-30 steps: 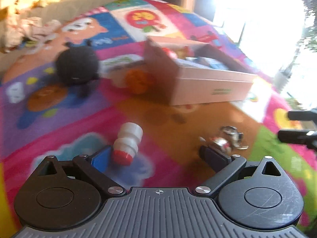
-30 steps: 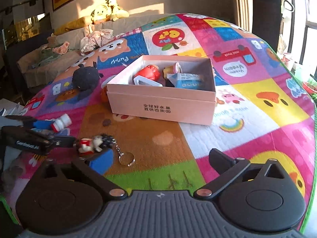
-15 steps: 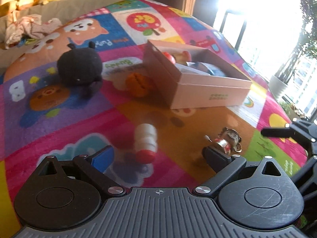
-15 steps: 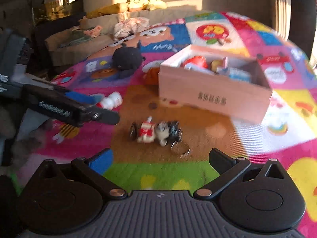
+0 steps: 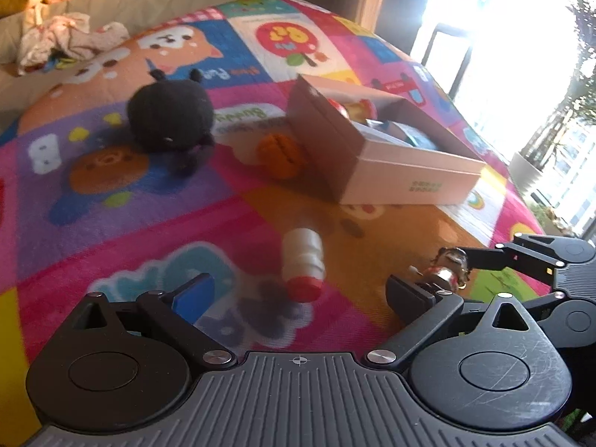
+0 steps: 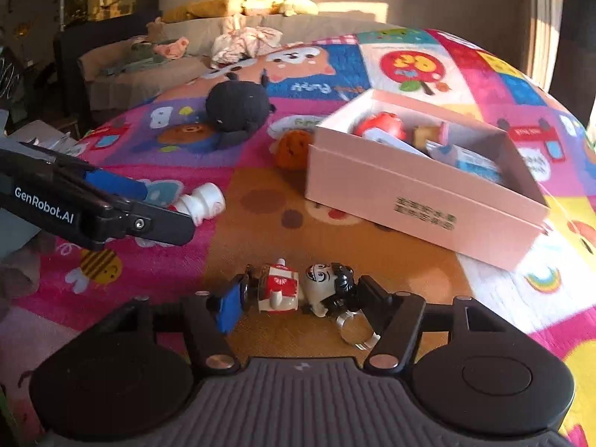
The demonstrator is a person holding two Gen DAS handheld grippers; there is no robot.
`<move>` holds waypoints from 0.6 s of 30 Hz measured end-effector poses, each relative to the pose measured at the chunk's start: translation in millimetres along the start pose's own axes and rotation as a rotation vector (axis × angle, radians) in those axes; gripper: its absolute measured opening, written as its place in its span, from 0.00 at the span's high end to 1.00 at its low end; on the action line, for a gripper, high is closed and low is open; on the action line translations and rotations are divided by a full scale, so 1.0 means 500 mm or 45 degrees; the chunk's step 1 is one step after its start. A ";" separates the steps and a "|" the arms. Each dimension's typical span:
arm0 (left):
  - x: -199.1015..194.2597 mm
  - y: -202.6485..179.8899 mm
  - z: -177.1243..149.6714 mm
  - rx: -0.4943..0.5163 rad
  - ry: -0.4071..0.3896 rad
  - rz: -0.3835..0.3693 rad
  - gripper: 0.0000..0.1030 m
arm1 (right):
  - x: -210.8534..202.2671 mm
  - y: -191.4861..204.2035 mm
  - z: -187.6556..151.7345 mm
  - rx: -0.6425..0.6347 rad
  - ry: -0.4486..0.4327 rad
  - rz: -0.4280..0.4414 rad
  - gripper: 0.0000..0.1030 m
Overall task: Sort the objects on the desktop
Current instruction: 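Grasp the red figure and panda-face figure with the right tool while the left tool grasps the white bottle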
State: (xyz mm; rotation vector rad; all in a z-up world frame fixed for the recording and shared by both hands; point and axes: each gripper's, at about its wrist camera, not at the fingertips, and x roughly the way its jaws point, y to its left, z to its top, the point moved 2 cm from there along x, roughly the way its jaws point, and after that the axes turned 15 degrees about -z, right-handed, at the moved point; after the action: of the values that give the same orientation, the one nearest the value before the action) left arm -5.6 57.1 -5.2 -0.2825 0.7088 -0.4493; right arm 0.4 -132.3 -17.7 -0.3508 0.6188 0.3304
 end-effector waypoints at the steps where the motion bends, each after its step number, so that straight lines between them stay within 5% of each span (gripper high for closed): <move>1: 0.004 -0.005 -0.002 0.006 0.006 -0.017 0.02 | -0.007 -0.008 -0.006 0.009 0.011 0.002 0.37; 6: 0.030 -0.040 -0.006 0.051 0.041 -0.099 0.02 | -0.049 -0.049 -0.050 0.059 0.045 0.007 0.37; 12: 0.025 -0.082 -0.008 0.076 0.059 -0.305 0.02 | -0.062 -0.076 -0.080 0.141 0.055 -0.022 0.34; 15: 0.009 -0.095 -0.005 0.205 0.043 -0.284 0.02 | -0.061 -0.066 -0.081 0.134 0.042 -0.033 0.28; 18: 0.010 -0.081 0.005 0.238 0.045 -0.155 0.02 | -0.060 -0.063 -0.080 0.122 0.040 -0.033 0.26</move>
State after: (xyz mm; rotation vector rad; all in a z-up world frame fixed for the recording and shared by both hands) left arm -12.8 19.9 9.9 -0.1423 0.6812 -0.6339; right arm -30.3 -182.7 -22.9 -0.2721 0.6581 0.2696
